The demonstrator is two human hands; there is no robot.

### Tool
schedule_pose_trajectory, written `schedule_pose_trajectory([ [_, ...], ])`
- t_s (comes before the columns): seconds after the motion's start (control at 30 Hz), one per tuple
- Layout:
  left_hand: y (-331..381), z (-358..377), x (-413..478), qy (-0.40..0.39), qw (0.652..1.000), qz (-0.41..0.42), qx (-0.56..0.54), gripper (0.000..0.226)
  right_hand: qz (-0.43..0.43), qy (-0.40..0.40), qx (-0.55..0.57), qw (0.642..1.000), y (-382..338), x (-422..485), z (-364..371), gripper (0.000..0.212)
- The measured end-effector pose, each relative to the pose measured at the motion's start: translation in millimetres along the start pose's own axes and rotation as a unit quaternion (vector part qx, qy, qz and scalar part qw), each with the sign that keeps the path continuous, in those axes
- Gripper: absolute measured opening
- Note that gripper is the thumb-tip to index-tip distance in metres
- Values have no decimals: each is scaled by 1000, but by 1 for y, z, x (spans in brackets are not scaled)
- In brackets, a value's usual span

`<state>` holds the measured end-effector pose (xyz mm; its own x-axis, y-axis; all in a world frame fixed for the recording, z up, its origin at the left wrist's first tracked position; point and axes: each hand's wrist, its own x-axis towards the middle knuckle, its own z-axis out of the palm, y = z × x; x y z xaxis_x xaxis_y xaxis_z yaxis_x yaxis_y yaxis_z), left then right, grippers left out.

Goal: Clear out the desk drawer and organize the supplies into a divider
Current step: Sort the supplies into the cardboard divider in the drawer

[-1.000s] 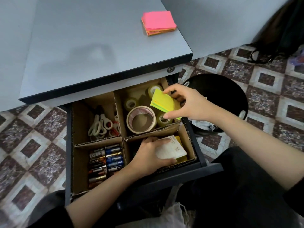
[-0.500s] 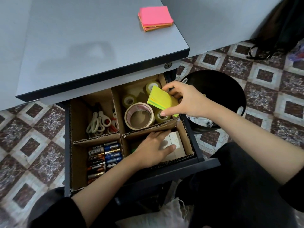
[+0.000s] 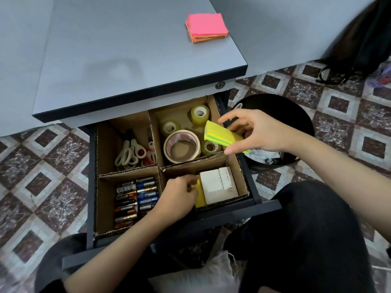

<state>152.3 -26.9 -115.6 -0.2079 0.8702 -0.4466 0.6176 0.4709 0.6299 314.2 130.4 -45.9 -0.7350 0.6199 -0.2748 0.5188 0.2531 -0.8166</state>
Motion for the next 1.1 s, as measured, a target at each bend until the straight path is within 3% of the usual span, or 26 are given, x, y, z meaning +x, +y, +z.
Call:
schedule_pose_trajectory([
  [0.13,-2,6,6,-92,985,-67,-128,39,0,-143,-66,987,-13,-9,3,61],
  [0.23,2,1,9,-124,962,-109,-219,38,3,-204,-129,970,-13,-9,19,54],
  [0.37,-2,-18,6,-120,942,-130,-286,46,3,-209,-285,936,-9,-1,41,61],
  [0.6,5,-21,-8,-154,938,-115,-290,40,-4,-275,-409,870,1,13,66,71],
  [0.83,7,-8,-5,-157,938,-134,-278,27,-23,-269,-450,851,13,14,74,55],
  [0.97,3,-7,-3,-145,938,-144,-281,28,-18,-248,-468,848,12,14,76,72],
  [1.1,6,-6,-3,-160,936,-136,-281,31,28,-246,-460,853,5,17,72,44],
])
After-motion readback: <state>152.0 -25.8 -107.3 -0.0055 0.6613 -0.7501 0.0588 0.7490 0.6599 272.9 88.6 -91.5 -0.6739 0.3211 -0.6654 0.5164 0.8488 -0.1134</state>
